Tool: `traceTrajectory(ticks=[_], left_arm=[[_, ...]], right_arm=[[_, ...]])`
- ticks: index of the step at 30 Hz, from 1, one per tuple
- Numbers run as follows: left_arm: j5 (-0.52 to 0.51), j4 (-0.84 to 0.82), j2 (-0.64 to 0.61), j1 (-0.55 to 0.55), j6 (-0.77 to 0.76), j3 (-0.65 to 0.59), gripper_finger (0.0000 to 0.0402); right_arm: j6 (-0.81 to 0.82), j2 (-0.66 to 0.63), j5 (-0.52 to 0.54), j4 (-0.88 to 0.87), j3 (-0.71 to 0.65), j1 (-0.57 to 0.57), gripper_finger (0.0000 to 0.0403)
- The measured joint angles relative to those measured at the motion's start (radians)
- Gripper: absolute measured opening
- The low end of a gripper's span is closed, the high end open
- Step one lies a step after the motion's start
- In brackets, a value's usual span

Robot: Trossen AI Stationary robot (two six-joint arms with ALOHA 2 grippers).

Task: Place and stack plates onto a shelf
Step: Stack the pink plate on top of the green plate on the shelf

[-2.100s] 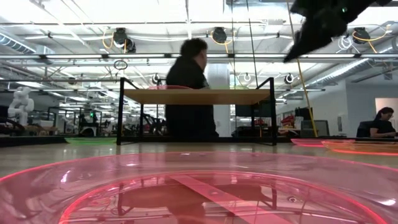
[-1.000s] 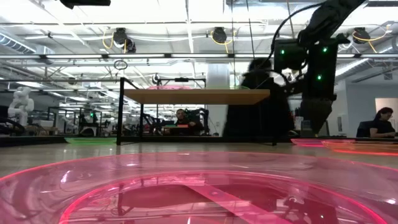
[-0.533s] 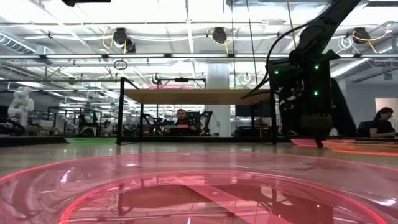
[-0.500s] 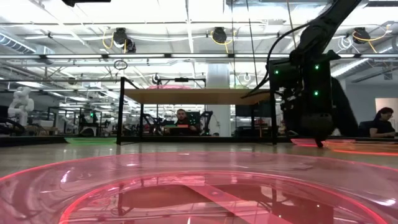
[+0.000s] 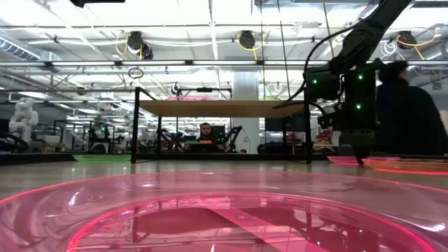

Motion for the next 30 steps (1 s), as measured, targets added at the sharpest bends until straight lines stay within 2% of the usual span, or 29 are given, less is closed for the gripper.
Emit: traceTrajectory(ticks=[2,9,24,30], left_arm=[[0.0,0.0,0.0,0.0,0.0,0.0,0.0088],[0.0,0.0,0.0,0.0,-0.002,0.0,0.0088],[-0.001,-0.001,0.0,0.0,-0.002,0.0,0.0088],[-0.001,-0.001,0.0,0.0,-0.002,0.0,0.0088]], right_arm=[[-0.001,-0.016,0.004,-0.005,-0.002,-0.001,0.0005],[-0.001,-0.11,0.003,-0.006,-0.001,0.0,0.0001],[0.0,-0.463,-0.054,-0.005,0.001,0.001,0.0],[0.001,-0.588,-0.134,0.003,0.001,0.001,0.0]])
